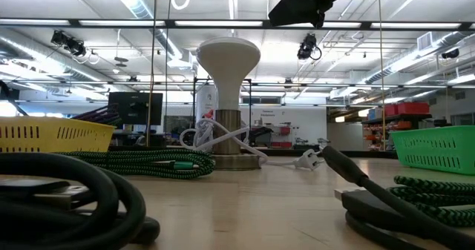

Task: Pick & Place USB Port
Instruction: Put the purple charger cable into the yellow bin

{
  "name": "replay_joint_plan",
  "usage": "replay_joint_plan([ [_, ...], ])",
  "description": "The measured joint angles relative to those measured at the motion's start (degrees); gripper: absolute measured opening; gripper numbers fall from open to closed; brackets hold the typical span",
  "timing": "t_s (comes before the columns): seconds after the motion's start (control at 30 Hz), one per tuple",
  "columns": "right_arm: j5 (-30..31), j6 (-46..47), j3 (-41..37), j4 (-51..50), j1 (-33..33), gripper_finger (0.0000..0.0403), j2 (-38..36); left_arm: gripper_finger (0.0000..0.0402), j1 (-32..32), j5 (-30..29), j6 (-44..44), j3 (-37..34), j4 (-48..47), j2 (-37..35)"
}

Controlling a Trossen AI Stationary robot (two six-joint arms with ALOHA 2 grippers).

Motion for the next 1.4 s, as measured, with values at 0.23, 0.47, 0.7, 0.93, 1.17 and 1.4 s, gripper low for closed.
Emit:
replay_joint_plan([
  [0.23,-0.02,-0.02,-1.05,0.31,0.02,0.0111,0.02,0.0111,0.24,1.76,-0.32,-0.02,-1.08,0.39],
  [0.47,0.02,-0.04,-1.40,0.57,0.02,0.0111,0.02,0.0186,0.94,-0.31,-1.16,0.00,-0.94,0.73],
  [0.7,0.00,-0.04,-1.40,0.54,0.04,0.0111,0.02,0.0231,1.77,2.32,-1.41,0.00,2.22,6.07],
  [0.93,0.00,-0.04,-1.40,0.71,0.04,0.0111,0.02,0.0193,1.77,2.10,0.09,0.22,3.16,7.50],
  [1.17,0.02,-0.07,-1.40,0.86,0.04,0.0111,0.02,0.0025,1.79,2.87,1.39,0.26,2.42,7.63],
  [1.4,0.04,-0.09,-1.40,0.87,0.04,0.0111,0.02,0.0025,2.23,-1.23,3.28,1.17,0.70,6.90],
])
